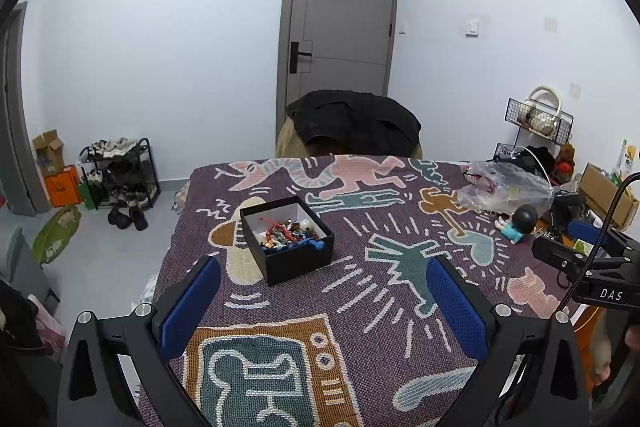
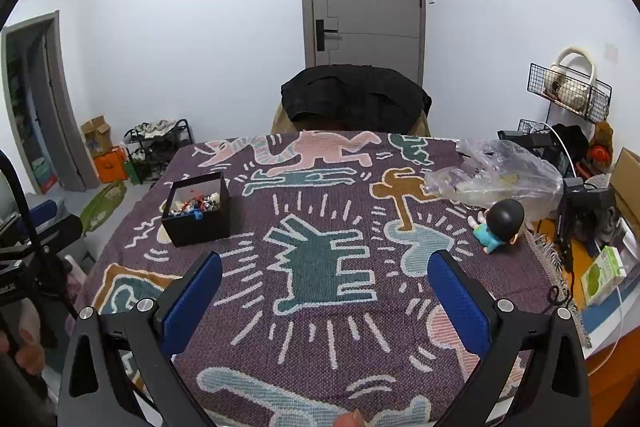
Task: Organize jewelry
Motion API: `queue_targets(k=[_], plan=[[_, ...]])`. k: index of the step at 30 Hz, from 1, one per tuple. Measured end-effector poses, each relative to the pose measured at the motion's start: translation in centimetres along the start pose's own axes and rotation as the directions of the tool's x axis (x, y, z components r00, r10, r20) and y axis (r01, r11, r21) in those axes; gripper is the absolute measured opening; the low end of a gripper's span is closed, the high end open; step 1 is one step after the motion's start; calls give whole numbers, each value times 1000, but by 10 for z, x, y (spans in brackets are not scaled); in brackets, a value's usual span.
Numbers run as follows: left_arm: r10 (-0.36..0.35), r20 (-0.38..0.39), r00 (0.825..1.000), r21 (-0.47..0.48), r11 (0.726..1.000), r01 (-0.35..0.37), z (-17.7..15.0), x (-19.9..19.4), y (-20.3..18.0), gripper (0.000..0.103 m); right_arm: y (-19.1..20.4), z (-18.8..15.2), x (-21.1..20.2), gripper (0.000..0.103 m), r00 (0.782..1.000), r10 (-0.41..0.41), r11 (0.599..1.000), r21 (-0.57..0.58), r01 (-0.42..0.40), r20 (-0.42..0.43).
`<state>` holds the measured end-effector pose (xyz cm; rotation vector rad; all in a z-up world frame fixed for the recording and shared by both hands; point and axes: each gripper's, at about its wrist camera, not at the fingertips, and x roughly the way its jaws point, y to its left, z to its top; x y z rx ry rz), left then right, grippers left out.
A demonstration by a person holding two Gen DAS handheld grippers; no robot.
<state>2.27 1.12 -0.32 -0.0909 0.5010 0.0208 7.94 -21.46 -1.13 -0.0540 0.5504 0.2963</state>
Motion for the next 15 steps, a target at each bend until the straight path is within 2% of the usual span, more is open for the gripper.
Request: queue_targets(k=[15], plan=[[-5,-12,1000,2,1000,5,1,3,-1,103,-3,0,3,103,1000,-17,1000,5,17,-1]])
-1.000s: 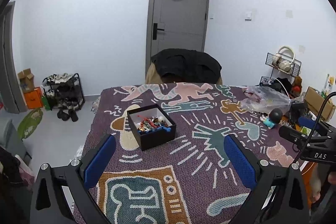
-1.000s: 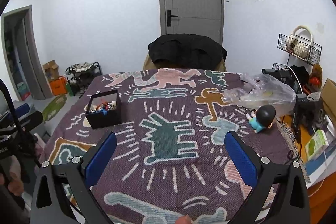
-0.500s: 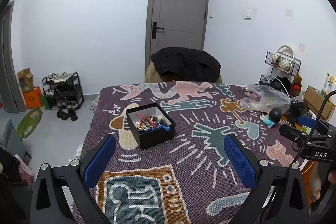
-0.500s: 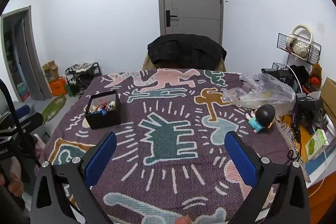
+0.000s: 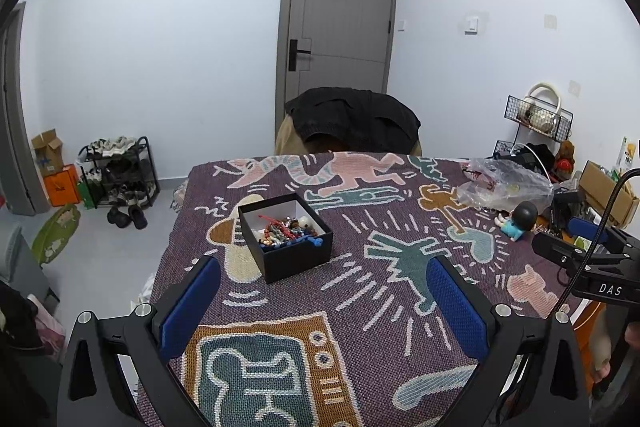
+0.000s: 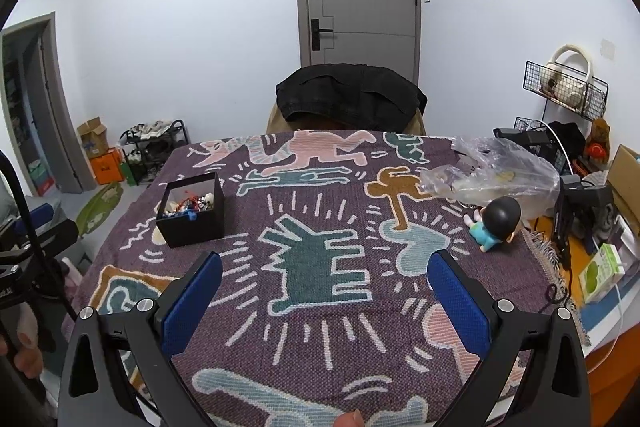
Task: Organize jewelry
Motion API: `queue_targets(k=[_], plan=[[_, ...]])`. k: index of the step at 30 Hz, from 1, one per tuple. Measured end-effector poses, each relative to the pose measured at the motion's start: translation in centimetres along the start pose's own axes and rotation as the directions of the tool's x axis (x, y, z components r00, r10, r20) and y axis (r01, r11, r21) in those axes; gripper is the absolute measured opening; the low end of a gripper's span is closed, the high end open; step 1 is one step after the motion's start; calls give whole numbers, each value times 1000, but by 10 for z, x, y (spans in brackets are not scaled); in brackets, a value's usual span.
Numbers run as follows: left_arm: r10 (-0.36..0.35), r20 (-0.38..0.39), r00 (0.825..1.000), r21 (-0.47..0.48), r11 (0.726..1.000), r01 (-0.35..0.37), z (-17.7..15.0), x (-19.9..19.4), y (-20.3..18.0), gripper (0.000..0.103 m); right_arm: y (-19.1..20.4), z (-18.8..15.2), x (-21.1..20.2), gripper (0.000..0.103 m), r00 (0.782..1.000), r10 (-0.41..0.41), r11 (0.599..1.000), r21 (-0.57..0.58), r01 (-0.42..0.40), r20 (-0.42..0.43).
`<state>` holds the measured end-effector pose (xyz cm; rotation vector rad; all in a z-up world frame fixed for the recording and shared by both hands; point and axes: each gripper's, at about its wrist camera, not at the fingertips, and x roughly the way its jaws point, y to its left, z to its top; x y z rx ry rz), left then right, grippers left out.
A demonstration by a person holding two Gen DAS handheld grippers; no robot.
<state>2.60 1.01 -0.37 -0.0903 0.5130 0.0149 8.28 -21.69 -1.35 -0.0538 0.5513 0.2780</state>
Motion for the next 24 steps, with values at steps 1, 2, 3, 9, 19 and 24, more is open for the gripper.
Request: queue_targets(k=[1,2,3,9,19,24], plan=[[-1,-1,1000,0,1000,1,0,0,0,103,1,0,0,103,1000,-1,1000,-1,1,0],[-1,-1,1000,1,1000,1,0,0,0,103,1,0,0,103,1000,-1,1000,-1,1,0],[-1,-1,1000,1,1000,1,0,0,0,103,1,0,0,103,1000,0,1000,0,0,-1],[0,1,1000,0,1000,0,0,-1,1,103,1,0,0,103,1000,-2,1000,2,2,0],[5,2,1000,6,1000,-5,0,-1,2,103,-1,0,-1,103,1000,-3,1000,7,3,4],[6,2,1000,4,1000,-6,0,-1,2,103,0,0,0,103,1000,-4,1000,6,4,4]])
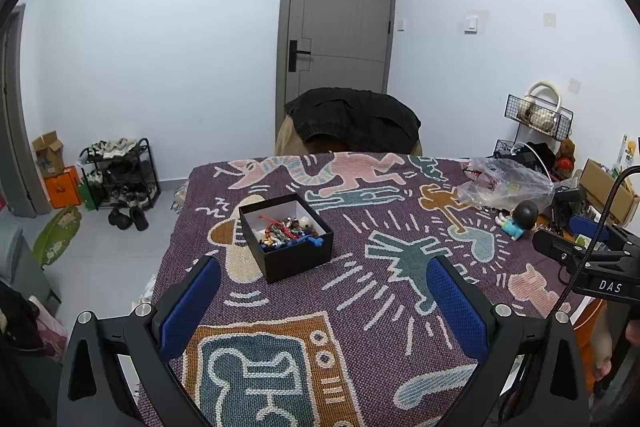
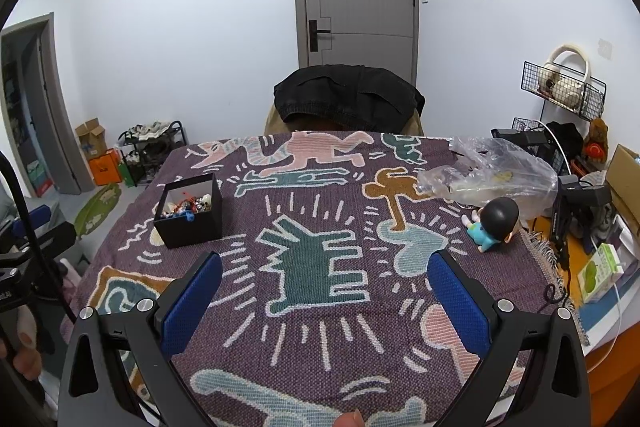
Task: Organize jewelry
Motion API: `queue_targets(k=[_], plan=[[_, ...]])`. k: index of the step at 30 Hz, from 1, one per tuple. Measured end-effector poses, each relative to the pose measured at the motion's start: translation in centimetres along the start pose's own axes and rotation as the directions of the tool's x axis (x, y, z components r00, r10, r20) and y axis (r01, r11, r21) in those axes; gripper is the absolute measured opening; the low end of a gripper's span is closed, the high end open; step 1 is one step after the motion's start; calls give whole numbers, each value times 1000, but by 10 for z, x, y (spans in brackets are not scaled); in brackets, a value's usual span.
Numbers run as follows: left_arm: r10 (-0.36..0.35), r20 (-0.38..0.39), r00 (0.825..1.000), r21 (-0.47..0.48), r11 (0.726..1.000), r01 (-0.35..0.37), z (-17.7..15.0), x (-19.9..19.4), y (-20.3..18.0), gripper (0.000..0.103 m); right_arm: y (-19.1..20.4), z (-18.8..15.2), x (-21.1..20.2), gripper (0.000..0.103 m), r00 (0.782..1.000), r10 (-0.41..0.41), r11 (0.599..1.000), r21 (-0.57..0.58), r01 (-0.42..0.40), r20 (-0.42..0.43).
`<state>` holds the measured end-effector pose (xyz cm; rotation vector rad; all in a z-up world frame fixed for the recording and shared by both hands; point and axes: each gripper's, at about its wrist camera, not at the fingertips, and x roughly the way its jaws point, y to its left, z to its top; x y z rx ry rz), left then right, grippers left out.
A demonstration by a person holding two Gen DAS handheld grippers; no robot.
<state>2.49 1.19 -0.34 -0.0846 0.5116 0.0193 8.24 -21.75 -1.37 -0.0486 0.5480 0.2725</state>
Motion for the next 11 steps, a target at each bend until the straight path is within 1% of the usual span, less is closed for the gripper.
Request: queue_targets(k=[11], plan=[[-10,-11,1000,-13,1000,10,-1,3,4,103,-1,-2,5,103,1000,-9,1000,5,9,-8]])
